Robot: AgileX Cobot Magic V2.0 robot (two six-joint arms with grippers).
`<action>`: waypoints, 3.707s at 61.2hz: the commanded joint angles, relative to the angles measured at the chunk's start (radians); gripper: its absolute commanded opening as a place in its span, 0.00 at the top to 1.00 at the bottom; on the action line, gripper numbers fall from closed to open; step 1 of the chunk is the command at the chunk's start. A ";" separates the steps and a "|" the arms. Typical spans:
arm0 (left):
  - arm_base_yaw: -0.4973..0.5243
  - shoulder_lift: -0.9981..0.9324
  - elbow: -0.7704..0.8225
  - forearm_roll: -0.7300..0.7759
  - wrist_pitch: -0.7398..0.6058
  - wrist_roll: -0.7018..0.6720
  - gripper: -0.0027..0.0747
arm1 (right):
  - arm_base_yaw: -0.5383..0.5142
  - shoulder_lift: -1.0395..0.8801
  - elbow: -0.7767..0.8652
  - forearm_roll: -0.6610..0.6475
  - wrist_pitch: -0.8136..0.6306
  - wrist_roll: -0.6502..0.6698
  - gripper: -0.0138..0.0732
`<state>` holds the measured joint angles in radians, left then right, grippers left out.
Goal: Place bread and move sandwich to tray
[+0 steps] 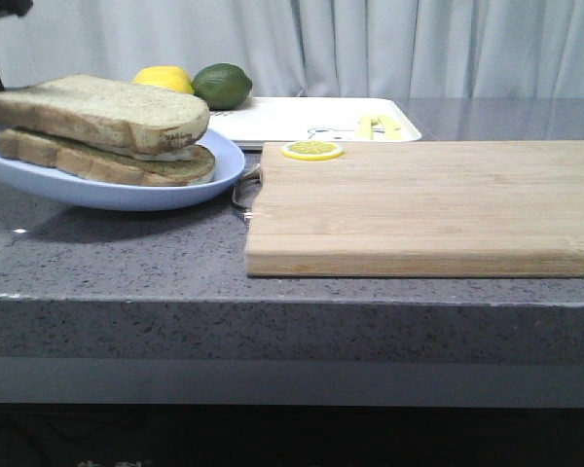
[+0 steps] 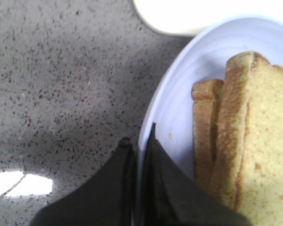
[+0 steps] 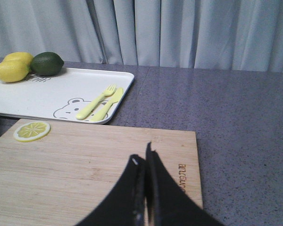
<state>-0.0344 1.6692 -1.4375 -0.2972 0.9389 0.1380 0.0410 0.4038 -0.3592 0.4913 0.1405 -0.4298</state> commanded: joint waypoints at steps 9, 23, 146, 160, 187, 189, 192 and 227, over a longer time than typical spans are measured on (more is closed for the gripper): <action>0.030 -0.040 -0.116 -0.198 -0.024 0.077 0.99 | 0.002 0.002 -0.028 0.007 -0.079 -0.009 0.91; 0.030 0.062 -0.319 -0.300 0.012 0.083 0.99 | 0.002 0.002 -0.028 0.007 -0.078 -0.009 0.91; -0.009 0.736 -1.496 -0.307 0.316 -0.038 0.92 | 0.002 0.002 -0.028 0.007 -0.077 -0.009 0.91; -0.027 0.678 -1.504 -0.111 0.316 -0.113 0.99 | 0.002 0.002 -0.028 0.007 -0.076 -0.009 0.91; -0.180 0.298 -0.995 0.477 0.316 -0.144 0.99 | 0.002 0.002 -0.028 0.007 -0.069 -0.009 0.91; -0.185 0.266 -0.928 0.491 0.316 -0.144 0.99 | 0.002 0.002 -0.028 0.007 -0.069 -0.009 0.91; -0.185 0.213 -0.819 0.492 0.313 -0.144 0.99 | 0.002 0.002 -0.028 0.007 -0.069 -0.009 0.91; -0.091 -0.472 0.193 0.342 -0.225 -0.150 0.99 | 0.002 0.002 -0.028 0.007 -0.069 -0.009 0.91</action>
<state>-0.1293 1.3242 -1.3228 0.0601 0.8651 0.0000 0.0410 0.4038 -0.3592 0.4913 0.1405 -0.4298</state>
